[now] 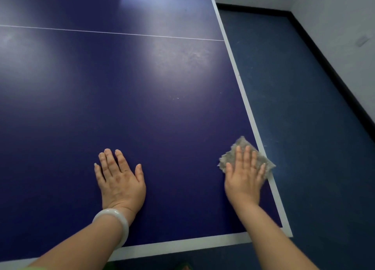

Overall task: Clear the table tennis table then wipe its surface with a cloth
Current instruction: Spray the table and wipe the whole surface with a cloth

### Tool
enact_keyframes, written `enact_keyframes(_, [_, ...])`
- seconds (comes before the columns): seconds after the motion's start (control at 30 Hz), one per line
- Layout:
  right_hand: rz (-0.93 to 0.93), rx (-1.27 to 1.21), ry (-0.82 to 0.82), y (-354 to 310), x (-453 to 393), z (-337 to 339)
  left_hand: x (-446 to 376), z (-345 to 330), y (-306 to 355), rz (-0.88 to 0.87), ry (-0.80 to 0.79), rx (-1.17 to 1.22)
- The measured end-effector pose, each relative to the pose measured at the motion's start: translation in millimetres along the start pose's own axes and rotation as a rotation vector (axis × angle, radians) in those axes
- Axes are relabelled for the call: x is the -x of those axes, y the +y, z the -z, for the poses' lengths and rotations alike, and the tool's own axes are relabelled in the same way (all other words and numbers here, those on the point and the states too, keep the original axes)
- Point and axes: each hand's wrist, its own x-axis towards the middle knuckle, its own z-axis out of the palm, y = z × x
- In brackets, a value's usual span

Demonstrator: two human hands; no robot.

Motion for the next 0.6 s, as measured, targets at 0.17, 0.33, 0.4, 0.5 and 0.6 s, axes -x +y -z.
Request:
enact_keyframes(0.17, [0.577,0.030,-0.009,-66,77,-7,0,2,0,0.002,-0.010,-0.023])
enact_keyframes(0.33, [0.516,0.089,0.012,25,84,-3,0,1,0,-0.004,0.004,-0.007])
enact_keyframes(0.4, [0.283,0.035,0.006,59,72,3,0,0,1,-0.007,0.006,-0.003])
enact_keyframes(0.5, [0.030,0.011,0.001,58,54,3,-1,-2,-1,-0.008,0.004,-0.005])
enact_keyframes(0.6, [-0.075,0.020,0.004,23,23,4,-1,-1,-1,-0.007,0.002,-0.006])
